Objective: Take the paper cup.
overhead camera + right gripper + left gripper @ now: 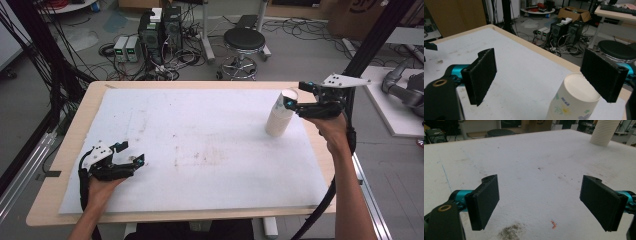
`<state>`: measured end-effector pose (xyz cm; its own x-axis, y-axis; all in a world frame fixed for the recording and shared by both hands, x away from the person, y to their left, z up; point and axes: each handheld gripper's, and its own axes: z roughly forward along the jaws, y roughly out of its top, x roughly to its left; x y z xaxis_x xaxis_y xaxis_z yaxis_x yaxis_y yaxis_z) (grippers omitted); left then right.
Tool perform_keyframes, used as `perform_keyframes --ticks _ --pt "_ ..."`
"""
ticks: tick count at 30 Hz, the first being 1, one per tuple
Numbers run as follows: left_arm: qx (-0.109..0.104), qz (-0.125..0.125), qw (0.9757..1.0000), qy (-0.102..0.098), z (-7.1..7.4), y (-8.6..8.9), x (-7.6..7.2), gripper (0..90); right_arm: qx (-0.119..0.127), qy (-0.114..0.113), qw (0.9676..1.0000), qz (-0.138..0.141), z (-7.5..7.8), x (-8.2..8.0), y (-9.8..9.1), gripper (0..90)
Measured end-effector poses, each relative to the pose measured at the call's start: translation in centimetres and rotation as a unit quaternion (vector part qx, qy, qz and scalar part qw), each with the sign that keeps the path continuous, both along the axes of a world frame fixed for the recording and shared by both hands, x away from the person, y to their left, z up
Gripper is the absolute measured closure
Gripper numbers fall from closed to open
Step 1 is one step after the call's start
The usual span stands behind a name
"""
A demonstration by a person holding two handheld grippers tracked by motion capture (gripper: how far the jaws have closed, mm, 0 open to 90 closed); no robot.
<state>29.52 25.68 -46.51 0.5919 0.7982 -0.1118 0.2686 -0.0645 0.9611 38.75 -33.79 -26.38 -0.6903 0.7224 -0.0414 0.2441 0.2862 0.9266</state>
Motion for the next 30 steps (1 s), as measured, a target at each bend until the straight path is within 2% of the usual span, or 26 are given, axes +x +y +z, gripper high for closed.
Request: perform_keyframes --ticks 8,19,20,24,27,30 --pt "0.002 0.0 1.0 -0.001 0.0 0.0 0.0 16.0 -0.028 0.025 0.9993 0.002 0.7 2.1 -0.5 14.0" --pt "0.002 0.0 1.0 0.0 0.0 0.0 0.0 16.0 -0.048 0.057 0.9972 -0.005 0.8 4.2 -1.1 14.0" --pt "0.003 0.001 1.0 0.0 0.0 0.0 0.0 16.0 -0.057 0.061 0.9965 -0.002 0.8 4.7 -1.2 14.0" --pt "0.002 0.001 1.0 0.0 0.0 0.0 0.0 16.0 -0.068 0.075 0.9949 -0.001 0.9 5.3 -1.1 14.0" --pt "0.002 0.001 1.0 0.0 0.0 0.0 0.0 16.0 -0.088 0.091 0.992 0.0 0.9 6.1 -0.9 14.0" --pt "0.002 0.001 1.0 0.0 0.0 0.0 0.0 16.0 -0.096 0.1 0.9904 -0.004 0.8 6.6 -0.9 14.0"
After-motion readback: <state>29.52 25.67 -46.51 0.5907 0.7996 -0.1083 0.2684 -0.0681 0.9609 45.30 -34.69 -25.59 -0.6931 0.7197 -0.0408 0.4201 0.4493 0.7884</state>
